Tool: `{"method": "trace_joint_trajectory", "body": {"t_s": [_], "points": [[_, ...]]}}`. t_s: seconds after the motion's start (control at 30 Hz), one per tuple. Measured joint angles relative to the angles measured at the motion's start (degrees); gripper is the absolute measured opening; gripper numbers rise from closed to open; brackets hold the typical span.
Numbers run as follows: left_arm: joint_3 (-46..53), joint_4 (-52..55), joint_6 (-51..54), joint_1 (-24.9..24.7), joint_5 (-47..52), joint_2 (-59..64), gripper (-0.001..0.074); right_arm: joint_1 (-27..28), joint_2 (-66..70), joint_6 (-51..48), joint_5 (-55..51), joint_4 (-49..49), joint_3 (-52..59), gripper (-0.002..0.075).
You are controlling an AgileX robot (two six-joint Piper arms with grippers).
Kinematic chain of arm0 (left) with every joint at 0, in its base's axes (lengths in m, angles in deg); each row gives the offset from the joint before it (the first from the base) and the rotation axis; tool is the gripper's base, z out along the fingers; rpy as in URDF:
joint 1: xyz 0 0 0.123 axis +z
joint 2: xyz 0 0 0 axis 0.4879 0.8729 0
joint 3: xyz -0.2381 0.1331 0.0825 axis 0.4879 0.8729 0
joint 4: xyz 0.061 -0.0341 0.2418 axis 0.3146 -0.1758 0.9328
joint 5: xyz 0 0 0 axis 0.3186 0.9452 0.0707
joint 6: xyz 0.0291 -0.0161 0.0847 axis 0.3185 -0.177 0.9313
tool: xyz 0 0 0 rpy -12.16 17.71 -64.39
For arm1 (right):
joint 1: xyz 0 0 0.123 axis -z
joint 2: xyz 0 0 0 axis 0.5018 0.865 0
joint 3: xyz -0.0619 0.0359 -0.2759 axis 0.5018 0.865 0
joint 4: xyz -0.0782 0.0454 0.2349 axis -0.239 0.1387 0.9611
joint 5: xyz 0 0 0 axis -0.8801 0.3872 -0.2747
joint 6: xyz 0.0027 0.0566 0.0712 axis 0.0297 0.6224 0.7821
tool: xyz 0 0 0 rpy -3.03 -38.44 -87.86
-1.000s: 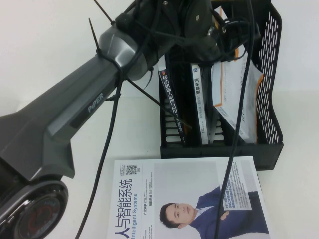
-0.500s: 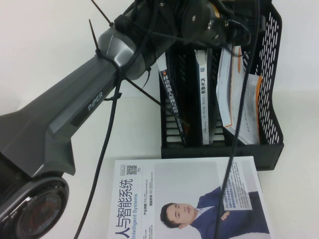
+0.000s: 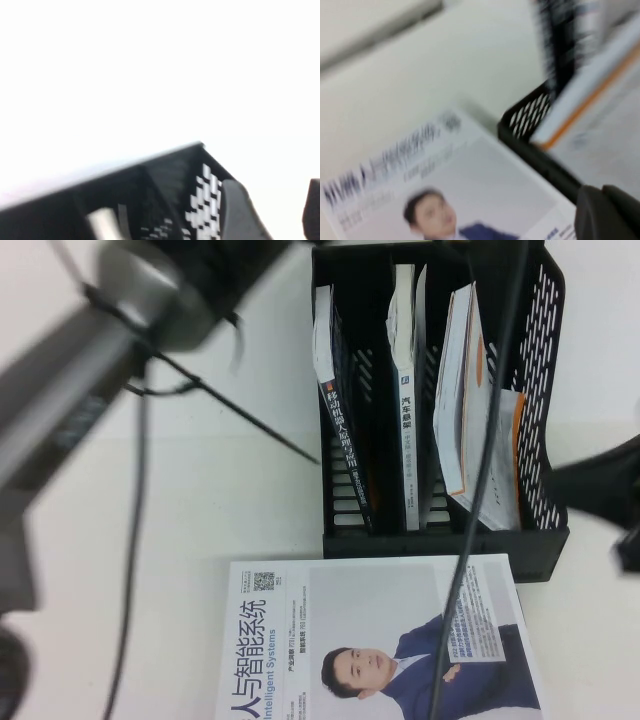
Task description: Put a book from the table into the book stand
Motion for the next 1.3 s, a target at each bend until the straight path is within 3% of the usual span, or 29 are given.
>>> {"method": "trace_joint_trajectory", "body": {"t_s": [0.1, 0.2, 0.3, 0.4, 0.5, 0.7, 1.17, 1.3], "points": [[0.0, 3.9, 0.0, 0.0, 3.2, -3.6, 0.0289, -7.7, 0.0, 3.5, 3.8, -9.2, 0.0, 0.0009], [0.0, 6.7, -0.5, 0.0, 8.6, -6.8, 0.0350, -12.5, 0.0, 7.7, 3.2, -14.4, 0.0, 0.0078], [-0.1, 8.8, -0.6, 0.0, 14.0, -9.8, 0.0386, -16.1, 0.0, 11.9, 2.4, -17.0, 0.0, 0.0228], [-0.1, 11.5, -0.9, 0.0, 17.7, -11.9, 0.0397, -18.7, 0.0, 15.0, 4.2, -19.0, 0.0, 0.0432], [-0.2, 14.1, -2.0, 0.1, 20.4, -13.3, 0.0400, -20.0, 0.1, 16.0, 11.5, -19.6, 0.0, 0.0529], [-0.4, 17.7, -3.5, 0.3, 25.2, -14.0, 0.0402, -20.3, 4.0, 16.5, 28.0, -19.4, 0.0, 0.0568], [-0.4, 18.5, -3.6, 0.4, 28.1, -14.0, 0.0403, -26.0, 14.8, 16.6, 43.2, -13.8, 0.0, 0.0571], [-0.4, 19.1, -3.6, 0.4, 29.9, -14.0, 0.0402, -26.0, 16.5, 16.6, 46.9, -11.4, 0.0, 0.0504]]}}
